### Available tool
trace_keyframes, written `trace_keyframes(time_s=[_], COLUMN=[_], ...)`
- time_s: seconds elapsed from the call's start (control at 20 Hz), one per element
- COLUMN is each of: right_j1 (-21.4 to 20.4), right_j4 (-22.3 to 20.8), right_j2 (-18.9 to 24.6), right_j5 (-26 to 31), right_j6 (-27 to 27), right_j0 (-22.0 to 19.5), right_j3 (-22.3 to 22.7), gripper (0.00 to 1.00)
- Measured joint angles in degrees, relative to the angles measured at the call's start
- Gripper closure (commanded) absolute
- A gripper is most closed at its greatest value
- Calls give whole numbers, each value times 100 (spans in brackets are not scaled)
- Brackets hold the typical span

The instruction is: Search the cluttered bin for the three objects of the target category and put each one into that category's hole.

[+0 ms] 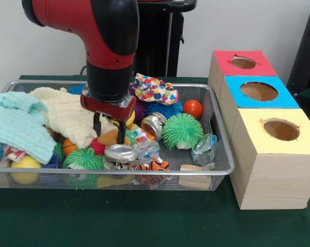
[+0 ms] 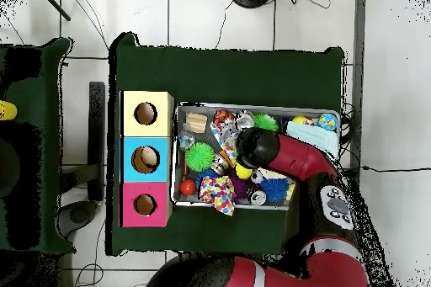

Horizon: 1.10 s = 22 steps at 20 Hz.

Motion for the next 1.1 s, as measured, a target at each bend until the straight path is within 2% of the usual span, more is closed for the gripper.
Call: trace_keyframes(time_s=[1.0,1.05,1.1], right_j1=[-95,-108,-109], right_j4=[259,259,259], right_j2=[468,467,467], right_j5=[4,8,15], right_j6=[0,0,0], right_j0=[-276,-276,-276], right_j3=[166,183,183], gripper=[0,100,100])
